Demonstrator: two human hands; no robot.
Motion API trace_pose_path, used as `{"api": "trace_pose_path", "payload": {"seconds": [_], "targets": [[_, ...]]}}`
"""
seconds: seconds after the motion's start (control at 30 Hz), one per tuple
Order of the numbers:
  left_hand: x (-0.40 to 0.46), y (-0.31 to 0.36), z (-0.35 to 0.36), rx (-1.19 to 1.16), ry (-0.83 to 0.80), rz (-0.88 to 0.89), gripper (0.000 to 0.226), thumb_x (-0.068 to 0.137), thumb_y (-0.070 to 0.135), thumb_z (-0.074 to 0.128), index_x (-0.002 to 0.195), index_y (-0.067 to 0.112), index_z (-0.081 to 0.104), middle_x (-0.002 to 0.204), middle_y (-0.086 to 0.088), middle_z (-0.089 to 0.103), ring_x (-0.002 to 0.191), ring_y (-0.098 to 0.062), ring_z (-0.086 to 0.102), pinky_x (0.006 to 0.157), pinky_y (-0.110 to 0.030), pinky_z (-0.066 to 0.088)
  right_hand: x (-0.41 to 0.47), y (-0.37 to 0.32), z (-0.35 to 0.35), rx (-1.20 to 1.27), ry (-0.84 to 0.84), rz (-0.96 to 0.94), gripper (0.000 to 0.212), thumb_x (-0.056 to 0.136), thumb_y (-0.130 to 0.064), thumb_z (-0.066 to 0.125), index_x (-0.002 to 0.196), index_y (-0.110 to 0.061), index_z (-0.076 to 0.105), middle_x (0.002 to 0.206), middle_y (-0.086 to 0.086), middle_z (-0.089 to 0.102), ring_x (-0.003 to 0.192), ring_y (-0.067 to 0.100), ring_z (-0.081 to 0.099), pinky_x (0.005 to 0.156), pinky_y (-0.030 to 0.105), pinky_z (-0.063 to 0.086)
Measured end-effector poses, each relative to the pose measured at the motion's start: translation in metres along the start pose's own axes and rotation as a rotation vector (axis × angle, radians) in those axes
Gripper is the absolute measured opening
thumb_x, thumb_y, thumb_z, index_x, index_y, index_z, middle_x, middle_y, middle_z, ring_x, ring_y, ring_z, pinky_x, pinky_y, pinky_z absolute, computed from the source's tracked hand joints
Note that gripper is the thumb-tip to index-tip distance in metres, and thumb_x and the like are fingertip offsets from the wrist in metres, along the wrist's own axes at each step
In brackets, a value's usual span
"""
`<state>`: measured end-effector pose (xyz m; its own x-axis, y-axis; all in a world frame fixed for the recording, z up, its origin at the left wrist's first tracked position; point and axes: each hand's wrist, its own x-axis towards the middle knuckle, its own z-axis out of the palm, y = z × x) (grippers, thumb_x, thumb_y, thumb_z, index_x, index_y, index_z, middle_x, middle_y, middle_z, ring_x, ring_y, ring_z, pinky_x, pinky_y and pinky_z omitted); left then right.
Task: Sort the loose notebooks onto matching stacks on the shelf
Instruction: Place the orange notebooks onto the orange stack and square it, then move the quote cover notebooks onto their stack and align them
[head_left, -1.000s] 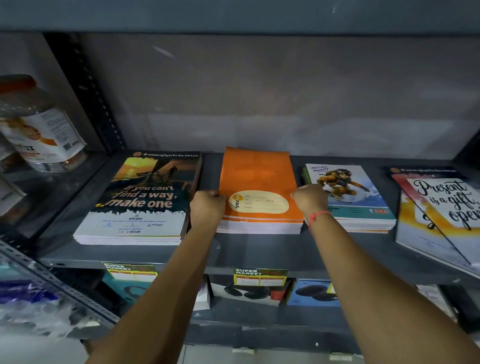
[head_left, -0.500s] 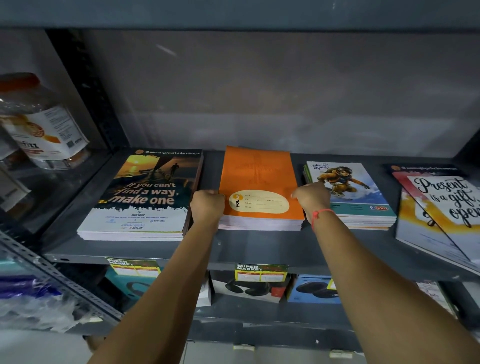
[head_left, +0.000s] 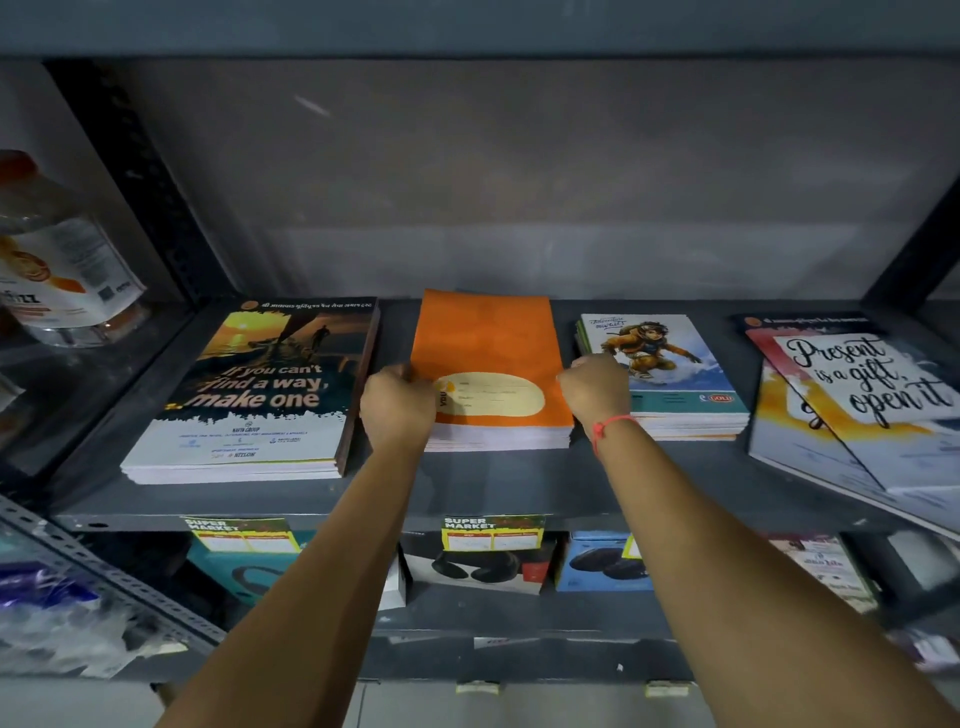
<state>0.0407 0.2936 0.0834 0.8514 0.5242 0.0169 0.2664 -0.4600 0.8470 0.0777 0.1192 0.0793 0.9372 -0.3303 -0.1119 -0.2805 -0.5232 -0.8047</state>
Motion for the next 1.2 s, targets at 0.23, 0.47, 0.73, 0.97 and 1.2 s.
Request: {"api": "trace_pose_path", "payload": {"seconds": [0.23, 0.47, 0.73, 0.97, 1.2], "targets": [[-0.051, 0.073, 0.051, -0.068, -0.042, 0.226, 0.033, 0.087, 0.005, 0.048, 0.118, 0.001, 0.058, 0.123, -0.022, 0.061, 0.112, -0.036, 0.055, 0.094, -0.036, 0.043, 0.012, 0.023, -0.076, 0.003, 0.209, -0.096, 0.03, 0.085, -0.005, 0.043, 0.094, -0.003, 0.071, 0.102, 0.017, 0.07, 0.089, 0.032, 0.062, 0.068, 0.023, 0.04], [-0.132, 0.121, 0.161, -0.277, -0.462, 0.14, 0.02, 0.087, 0.008, 0.05, 0.082, 0.018, 0.067, 0.088, -0.013, 0.064, 0.078, -0.018, 0.053, 0.073, -0.027, 0.044, 0.035, 0.093, -0.177, -0.103, 0.286, -0.042, 0.026, 0.082, -0.006, 0.045, 0.087, -0.003, 0.071, 0.1, 0.024, 0.069, 0.082, 0.035, 0.059, 0.066, 0.026, 0.037], [-0.213, 0.154, 0.28, -0.332, -0.741, -0.175, 0.032, 0.08, -0.002, 0.053, 0.052, 0.012, 0.049, 0.043, -0.01, 0.042, 0.042, -0.021, 0.036, 0.058, -0.027, 0.029, 0.063, 0.198, -0.287, -0.284, 0.178, 0.245, 0.034, 0.091, -0.013, 0.046, 0.12, 0.002, 0.056, 0.132, 0.023, 0.054, 0.121, 0.037, 0.051, 0.089, 0.029, 0.047], [-0.231, 0.173, 0.306, -0.213, -0.62, -0.212, 0.031, 0.081, 0.003, 0.052, 0.053, 0.005, 0.038, 0.058, -0.017, 0.04, 0.061, -0.034, 0.041, 0.065, -0.033, 0.027, 0.063, 0.229, -0.298, -0.566, 0.207, 0.101, 0.035, 0.09, -0.017, 0.044, 0.118, 0.0, 0.056, 0.123, 0.021, 0.057, 0.114, 0.036, 0.054, 0.089, 0.038, 0.046], [-0.233, 0.175, 0.312, -0.206, -0.567, -0.256, 0.033, 0.081, 0.004, 0.05, 0.054, 0.012, 0.035, 0.056, -0.009, 0.037, 0.053, -0.026, 0.036, 0.052, -0.026, 0.026, 0.083, 0.255, -0.331, -0.485, 0.117, 0.252, 0.051, 0.087, -0.043, 0.049, 0.128, -0.013, 0.048, 0.131, 0.018, 0.05, 0.119, 0.037, 0.047, 0.098, 0.044, 0.043]]}}
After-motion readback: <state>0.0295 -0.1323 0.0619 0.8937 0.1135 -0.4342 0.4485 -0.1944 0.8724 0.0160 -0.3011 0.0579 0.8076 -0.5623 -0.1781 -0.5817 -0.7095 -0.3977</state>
